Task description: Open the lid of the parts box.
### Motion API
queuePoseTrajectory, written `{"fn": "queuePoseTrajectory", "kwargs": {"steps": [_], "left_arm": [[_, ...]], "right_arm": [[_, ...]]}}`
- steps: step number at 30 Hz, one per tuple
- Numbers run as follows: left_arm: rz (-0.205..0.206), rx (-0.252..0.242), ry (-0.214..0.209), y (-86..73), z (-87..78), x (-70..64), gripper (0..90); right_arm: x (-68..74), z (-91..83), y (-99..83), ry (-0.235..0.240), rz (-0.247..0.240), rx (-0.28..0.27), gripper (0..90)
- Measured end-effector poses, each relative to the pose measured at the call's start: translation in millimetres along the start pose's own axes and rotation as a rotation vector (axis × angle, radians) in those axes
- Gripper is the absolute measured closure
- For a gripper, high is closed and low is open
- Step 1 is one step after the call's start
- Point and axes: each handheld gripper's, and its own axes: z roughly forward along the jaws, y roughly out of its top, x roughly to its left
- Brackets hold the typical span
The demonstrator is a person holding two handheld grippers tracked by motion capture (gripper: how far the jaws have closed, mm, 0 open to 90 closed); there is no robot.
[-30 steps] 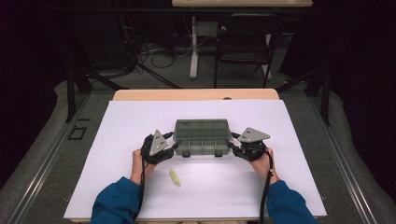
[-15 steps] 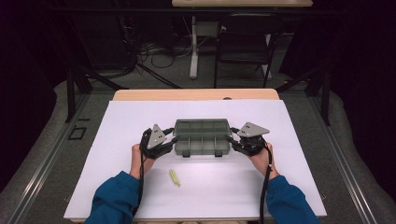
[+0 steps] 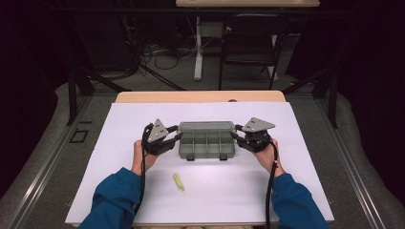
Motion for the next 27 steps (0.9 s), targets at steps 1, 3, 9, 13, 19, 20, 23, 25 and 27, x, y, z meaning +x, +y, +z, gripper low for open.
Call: {"fn": "queuePoseTrajectory", "kwargs": {"steps": [1, 3, 9, 13, 19, 20, 23, 25, 27], "left_arm": [[-0.003, 0.002, -0.002, 0.9, 0.1, 1.5, 64.3], [-0.011, -0.001, -0.015, 2.9, 0.8, 4.4, 64.6], [-0.005, 0.009, -0.018, 11.0, 2.3, 11.1, 65.9], [-0.014, 0.008, -0.017, 13.1, 4.2, 15.1, 67.0], [-0.004, 0.019, 0.000, 18.7, 8.6, 17.3, 68.3], [-0.007, 0.018, 0.002, 19.3, 9.4, 18.2, 68.3], [-0.010, 0.016, 0.008, 20.6, 11.6, 20.9, 70.1], [-0.021, 0.015, 0.006, 21.4, 13.0, 22.7, 70.5], [-0.020, 0.017, 0.007, 22.2, 13.7, 24.0, 70.7]], "right_arm": [[0.0, 0.0, 0.0, 0.000, 0.000, 0.000, 63.2], [-1.4, 1.2, 2.2, -0.001, 0.006, 0.004, 63.6], [-7.8, 4.0, 8.9, -0.001, 0.014, 0.007, 65.5], [-10.8, 6.2, 12.3, -0.001, 0.027, 0.009, 66.4], [-13.0, 9.2, 17.4, -0.027, 0.030, 0.015, 68.8], [-13.0, 9.9, 18.1, -0.029, 0.031, 0.015, 69.1], [-13.7, 11.7, 20.3, -0.039, 0.035, 0.017, 69.7], [-15.0, 13.0, 22.1, -0.043, 0.053, 0.017, 70.0], [-15.0, 13.2, 22.6, -0.046, 0.051, 0.019, 70.2]]}}
